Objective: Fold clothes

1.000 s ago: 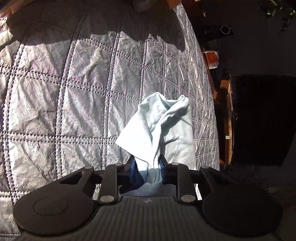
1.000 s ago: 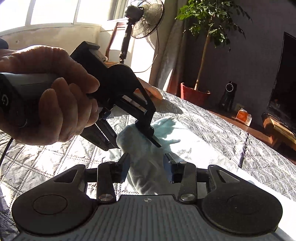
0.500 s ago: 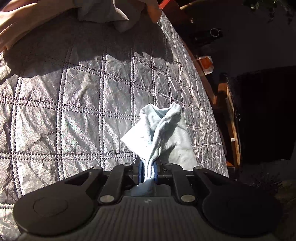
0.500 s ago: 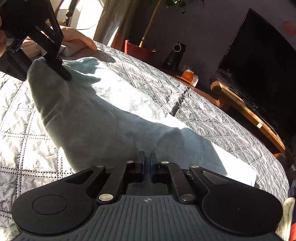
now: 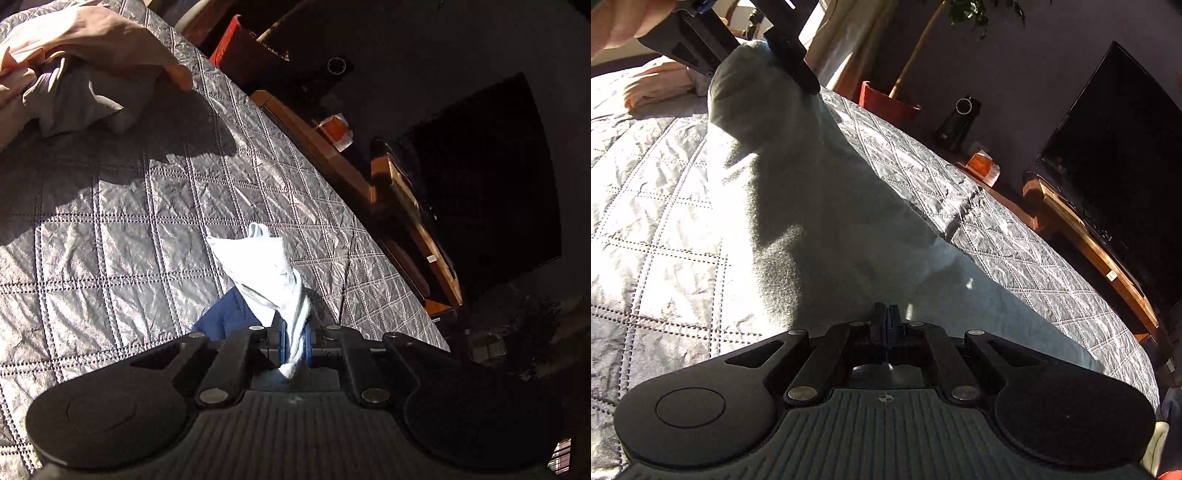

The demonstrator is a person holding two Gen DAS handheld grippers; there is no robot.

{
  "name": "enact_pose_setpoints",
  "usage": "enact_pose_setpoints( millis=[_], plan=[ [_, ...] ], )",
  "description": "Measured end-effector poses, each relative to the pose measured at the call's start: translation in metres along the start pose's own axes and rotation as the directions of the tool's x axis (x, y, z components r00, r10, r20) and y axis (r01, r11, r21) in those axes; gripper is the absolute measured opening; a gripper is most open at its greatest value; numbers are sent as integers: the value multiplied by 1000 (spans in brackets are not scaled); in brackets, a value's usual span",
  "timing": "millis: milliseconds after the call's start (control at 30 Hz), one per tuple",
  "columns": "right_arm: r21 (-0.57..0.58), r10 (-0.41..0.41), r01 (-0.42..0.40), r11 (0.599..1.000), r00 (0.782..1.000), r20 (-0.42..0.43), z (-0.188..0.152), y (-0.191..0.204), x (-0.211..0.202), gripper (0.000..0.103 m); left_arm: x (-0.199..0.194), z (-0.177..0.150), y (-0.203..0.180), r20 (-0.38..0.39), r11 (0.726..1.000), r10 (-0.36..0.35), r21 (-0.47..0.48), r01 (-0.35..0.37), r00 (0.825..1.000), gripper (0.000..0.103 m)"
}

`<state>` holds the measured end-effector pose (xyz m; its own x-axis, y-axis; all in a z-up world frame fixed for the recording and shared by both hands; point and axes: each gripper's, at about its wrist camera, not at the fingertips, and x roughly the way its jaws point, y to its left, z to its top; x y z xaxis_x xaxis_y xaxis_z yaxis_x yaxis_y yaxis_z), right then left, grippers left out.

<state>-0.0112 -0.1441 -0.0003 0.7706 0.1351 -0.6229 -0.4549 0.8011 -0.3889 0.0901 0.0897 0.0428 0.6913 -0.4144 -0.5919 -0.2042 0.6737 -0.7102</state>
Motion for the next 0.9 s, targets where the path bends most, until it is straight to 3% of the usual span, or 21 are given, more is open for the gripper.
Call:
enact_pose_setpoints(
  millis=[67, 100, 200, 233, 333, 400, 567, 667, 733, 833, 900],
  plan=[
    [14, 16, -16, 1000, 1000, 1, 0, -5, -4, 25, 0, -1, -6, 2, 1000, -7, 26, 7, 1000, 8],
    [10, 33, -33, 999, 999, -6, -3, -4, -4, 18, 0, -1, -9, 2, 999, -11, 37, 11, 1000, 8],
    [31, 55, -55, 998, 998, 2, -3, -8, -4, 18, 1, -4, -20, 3, 996, -26, 88, 26, 1000, 8],
    [71, 65, -66, 995, 998, 12, -3, -14, -5, 18, 1, -5, -26, 5, 993, -29, 118, 28, 1000, 8],
    [296, 57, -76, 952, 996, 74, -11, -51, -17, 30, 1, -14, -48, 8, 973, -28, 231, 25, 1000, 8],
    [474, 13, -57, 879, 995, 96, -25, -84, -24, 47, 4, -22, -63, 2, 953, -26, 303, 25, 1000, 8],
    [793, -44, -13, 609, 998, 50, -84, -152, -33, 50, 12, -47, -98, -16, 891, -23, 453, 27, 1000, 8],
    [927, -15, -65, 369, 997, 76, -128, -178, -32, 50, 16, -64, -120, -26, 848, -30, 528, 39, 999, 8],
    [966, 29, -100, 241, 995, 96, -148, -182, -22, 49, 21, -76, -133, -37, 825, -34, 563, 49, 999, 8],
    [977, 24, -106, 183, 994, 103, -157, -184, -15, 44, 32, -96, -152, -60, 788, -36, 612, 65, 998, 8],
    [978, 20, -98, 183, 995, 96, -158, -184, -13, 44, 40, -114, -165, -80, 753, -33, 653, 77, 996, 8]
  ],
)
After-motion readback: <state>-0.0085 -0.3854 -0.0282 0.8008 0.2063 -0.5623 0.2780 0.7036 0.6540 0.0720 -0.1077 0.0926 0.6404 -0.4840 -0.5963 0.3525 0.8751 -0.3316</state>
